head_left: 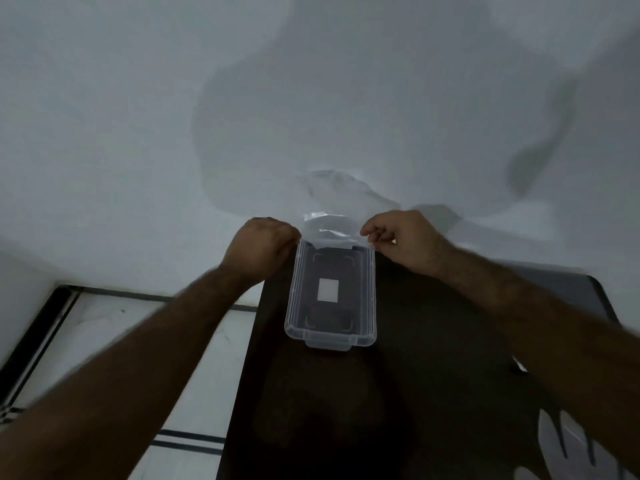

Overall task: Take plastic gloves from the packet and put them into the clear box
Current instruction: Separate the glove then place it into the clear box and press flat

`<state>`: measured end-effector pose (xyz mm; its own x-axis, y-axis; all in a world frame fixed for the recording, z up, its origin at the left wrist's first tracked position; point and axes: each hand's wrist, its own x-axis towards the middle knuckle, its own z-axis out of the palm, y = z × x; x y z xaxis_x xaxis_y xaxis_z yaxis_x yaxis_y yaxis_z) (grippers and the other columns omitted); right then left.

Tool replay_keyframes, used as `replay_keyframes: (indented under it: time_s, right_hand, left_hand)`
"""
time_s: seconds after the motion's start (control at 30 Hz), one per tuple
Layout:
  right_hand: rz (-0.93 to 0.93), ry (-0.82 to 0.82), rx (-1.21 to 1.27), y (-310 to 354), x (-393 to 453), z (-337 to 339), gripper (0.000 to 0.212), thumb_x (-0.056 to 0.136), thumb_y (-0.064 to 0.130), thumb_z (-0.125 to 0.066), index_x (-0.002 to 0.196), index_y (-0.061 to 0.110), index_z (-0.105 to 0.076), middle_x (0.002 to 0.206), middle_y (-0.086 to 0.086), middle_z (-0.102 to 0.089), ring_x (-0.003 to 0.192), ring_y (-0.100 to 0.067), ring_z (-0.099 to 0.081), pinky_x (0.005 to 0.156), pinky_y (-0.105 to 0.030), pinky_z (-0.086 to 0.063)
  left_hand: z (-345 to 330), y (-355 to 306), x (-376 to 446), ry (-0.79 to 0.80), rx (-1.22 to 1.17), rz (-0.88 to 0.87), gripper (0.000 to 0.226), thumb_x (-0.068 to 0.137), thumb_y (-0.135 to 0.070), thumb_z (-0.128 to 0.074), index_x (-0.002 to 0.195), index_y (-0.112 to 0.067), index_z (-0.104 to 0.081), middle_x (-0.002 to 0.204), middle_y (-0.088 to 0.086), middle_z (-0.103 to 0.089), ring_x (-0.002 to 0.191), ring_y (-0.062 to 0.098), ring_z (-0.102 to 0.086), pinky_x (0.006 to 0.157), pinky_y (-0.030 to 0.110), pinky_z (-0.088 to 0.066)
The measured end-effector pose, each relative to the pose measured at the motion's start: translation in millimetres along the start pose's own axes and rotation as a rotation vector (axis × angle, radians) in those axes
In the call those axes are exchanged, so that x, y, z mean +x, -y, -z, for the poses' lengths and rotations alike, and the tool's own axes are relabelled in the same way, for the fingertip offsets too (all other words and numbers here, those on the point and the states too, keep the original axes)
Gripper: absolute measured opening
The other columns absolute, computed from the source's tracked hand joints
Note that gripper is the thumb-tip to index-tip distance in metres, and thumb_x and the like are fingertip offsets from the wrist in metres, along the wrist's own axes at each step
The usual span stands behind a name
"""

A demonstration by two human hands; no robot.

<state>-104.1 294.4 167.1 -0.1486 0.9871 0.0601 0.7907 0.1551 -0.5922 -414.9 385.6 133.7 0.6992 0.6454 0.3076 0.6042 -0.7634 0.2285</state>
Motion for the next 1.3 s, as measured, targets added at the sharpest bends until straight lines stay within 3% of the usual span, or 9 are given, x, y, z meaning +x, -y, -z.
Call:
replay_keyframes:
  time_s: [0.17,0.4,0.5,0.6,0.73,0.97,1.07,1.17,1.3]
  right_hand:
    - [-0.049,0.076,-0.105,-11.6,-4.0,-37.8,0.035,0.096,-0.002,-0.067,0.125,0.013,-0.078,0.122,-0.006,-0.078,0.107,-0.017,-0.072,0.099,-0.032,-0.058]
    - [-0.042,0.275,-0.306,-22.8,-17.9,-84.4,0.028,0.1,0.007,-0.062,0.123,0.015,-0.076,0.118,-0.007,-0.077,0.11,-0.022,-0.071,0.103,-0.042,-0.056]
    - [-0.017,0.385,-0.423,-24.3,-20.7,-104.1,0.028,0.101,0.012,-0.063,0.125,0.021,-0.073,0.117,-0.004,-0.075,0.109,-0.021,-0.071,0.101,-0.038,-0.056]
    - [-0.027,0.48,-0.5,-22.6,-19.8,-115.7,0.033,0.101,0.015,-0.064,0.131,0.024,-0.07,0.122,-0.002,-0.073,0.112,-0.022,-0.069,0.102,-0.039,-0.054]
    - [-0.002,0.564,-0.597,-20.9,-20.5,-126.4,0.032,0.099,0.018,-0.067,0.131,0.023,-0.069,0.125,-0.004,-0.072,0.115,-0.024,-0.069,0.105,-0.042,-0.054]
    - [0.044,0.776,-0.764,-16.2,-16.9,-143.8,0.034,0.103,0.038,-0.062,0.136,0.028,-0.066,0.133,-0.002,-0.07,0.134,-0.025,-0.058,0.129,-0.052,-0.023]
    - [0.027,0.843,-0.666,-12.3,-13.9,-148.4,0.035,0.107,0.036,-0.056,0.14,0.029,-0.064,0.134,-0.002,-0.069,0.13,-0.025,-0.06,0.123,-0.047,-0.032]
    - [-0.007,0.916,-0.545,-6.1,-8.5,-149.2,0.037,0.109,0.03,-0.053,0.144,0.026,-0.062,0.13,-0.004,-0.067,0.119,-0.025,-0.064,0.096,-0.037,-0.045]
    - [-0.051,0.859,-0.465,-8.2,0.2,-148.2,0.026,0.105,0.027,-0.06,0.13,0.027,-0.068,0.119,-0.001,-0.069,0.107,-0.022,-0.066,0.095,-0.04,-0.055]
  left_hand:
    - [-30.8,5.8,-10.8,0.116,0.0,-0.013,0.027,0.094,-0.027,-0.053,0.089,-0.014,-0.076,0.087,0.004,-0.078,0.08,0.03,-0.072,0.077,0.04,-0.056]
    - [-73.1,6.3,-23.3,0.294,0.088,-0.184,0.007,0.084,-0.016,-0.071,0.078,-0.017,-0.068,0.075,0.004,-0.071,0.07,0.03,-0.067,0.074,0.037,-0.051]
    - [-84.1,2.5,-22.1,0.384,0.15,-0.25,0.008,0.083,-0.015,-0.078,0.083,-0.015,-0.07,0.08,0.005,-0.074,0.076,0.031,-0.07,0.086,0.04,-0.053]
    - [-91.7,-3.3,-18.5,0.565,0.263,-0.258,0.01,0.092,-0.022,-0.068,0.1,-0.018,-0.073,0.101,0.003,-0.078,0.099,0.027,-0.071,0.11,0.04,-0.042]
    - [-103.0,-10.8,-14.5,0.65,0.381,-0.326,0.018,0.096,-0.026,-0.06,0.106,-0.023,-0.075,0.107,0.0,-0.078,0.108,0.023,-0.07,0.122,0.045,-0.034]
    - [-121.7,-20.9,-9.8,0.757,0.474,-0.283,0.016,0.095,-0.024,-0.065,0.105,-0.024,-0.077,0.105,0.002,-0.077,0.116,0.024,-0.068,0.132,0.057,-0.017]
    - [-123.1,-23.0,-9.9,0.817,0.493,-0.285,0.013,0.096,-0.021,-0.066,0.104,-0.024,-0.076,0.103,0.0,-0.077,0.115,0.023,-0.07,0.133,0.06,-0.009]
    - [-129.0,-21.0,-13.3,0.873,0.505,-0.308,0.016,0.097,-0.024,-0.065,0.107,-0.024,-0.077,0.106,-0.002,-0.078,0.12,0.022,-0.068,0.129,0.063,0.006]
    - [-132.0,-22.5,-14.2,0.961,0.502,-0.348,0.027,0.102,-0.038,-0.057,0.12,-0.03,-0.076,0.129,-0.003,-0.075,0.145,0.024,-0.052,0.113,0.066,0.028]
